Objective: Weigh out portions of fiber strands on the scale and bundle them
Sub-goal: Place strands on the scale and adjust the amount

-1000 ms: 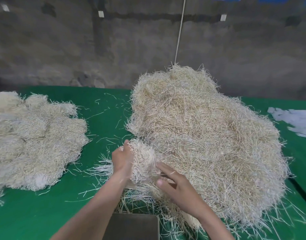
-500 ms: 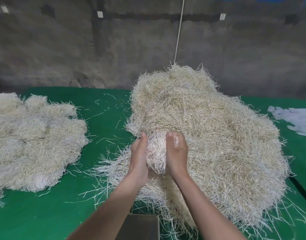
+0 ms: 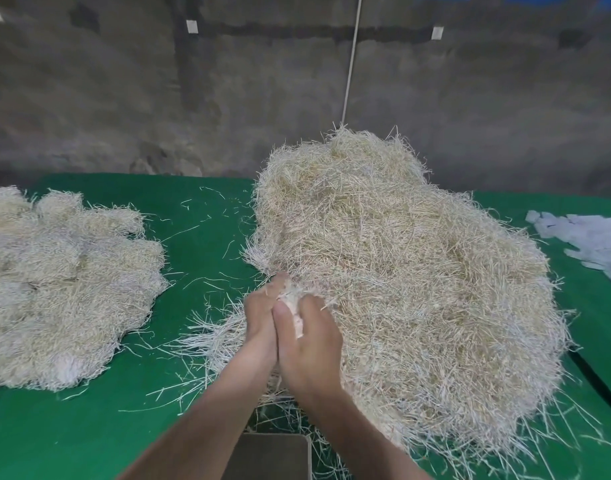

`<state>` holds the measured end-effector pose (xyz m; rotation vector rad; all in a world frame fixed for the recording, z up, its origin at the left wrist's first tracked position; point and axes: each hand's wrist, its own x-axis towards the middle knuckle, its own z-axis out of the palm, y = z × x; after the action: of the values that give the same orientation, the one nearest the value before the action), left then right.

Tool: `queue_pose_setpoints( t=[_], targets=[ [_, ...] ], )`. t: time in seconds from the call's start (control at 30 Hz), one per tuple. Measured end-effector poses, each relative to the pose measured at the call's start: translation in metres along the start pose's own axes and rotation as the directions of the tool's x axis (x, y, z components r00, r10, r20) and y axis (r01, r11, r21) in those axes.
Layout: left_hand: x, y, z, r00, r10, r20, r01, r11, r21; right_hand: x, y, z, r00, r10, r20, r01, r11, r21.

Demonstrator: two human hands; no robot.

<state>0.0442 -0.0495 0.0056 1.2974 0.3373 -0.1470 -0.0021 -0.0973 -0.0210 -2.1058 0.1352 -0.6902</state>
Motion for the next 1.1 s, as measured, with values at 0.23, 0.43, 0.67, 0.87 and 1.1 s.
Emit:
queue_pose_setpoints(
  t=[0.23,0.43,0.67,0.87,1.1],
  targets=[
    [-0.01,-0.004,0.006,0.995,-0.041,0.092,0.034,0.996,0.077,0.015,-0.001,-0.013,0.987,0.078,-0.142,-0.066,0.994,0.091],
    [-0.019,-0.008,0.006,0.994,-0.027,0.11,-0.005,0.96,0.279,0.03,0.018,-0.026,0.976,0.217,-0.023,-0.211,0.966,0.147],
    [-0.003,0.005,0.012,0.837,0.433,0.334,-0.544,0.713,0.442,0.035,0.011,-0.039,0.896,0.165,0.412,-0.301,0.908,0.291],
    [-0.023,0.001,0.003,0.952,0.171,0.254,-0.217,0.961,0.169,0.054,0.023,-0.046,0.884,0.468,-0.009,-0.436,0.831,0.346],
    [-0.007,0.006,0.015,0.956,-0.211,0.202,0.25,0.949,-0.193,0.006,-0.004,-0.027,0.99,0.137,0.028,-0.139,0.949,0.284]
  ],
)
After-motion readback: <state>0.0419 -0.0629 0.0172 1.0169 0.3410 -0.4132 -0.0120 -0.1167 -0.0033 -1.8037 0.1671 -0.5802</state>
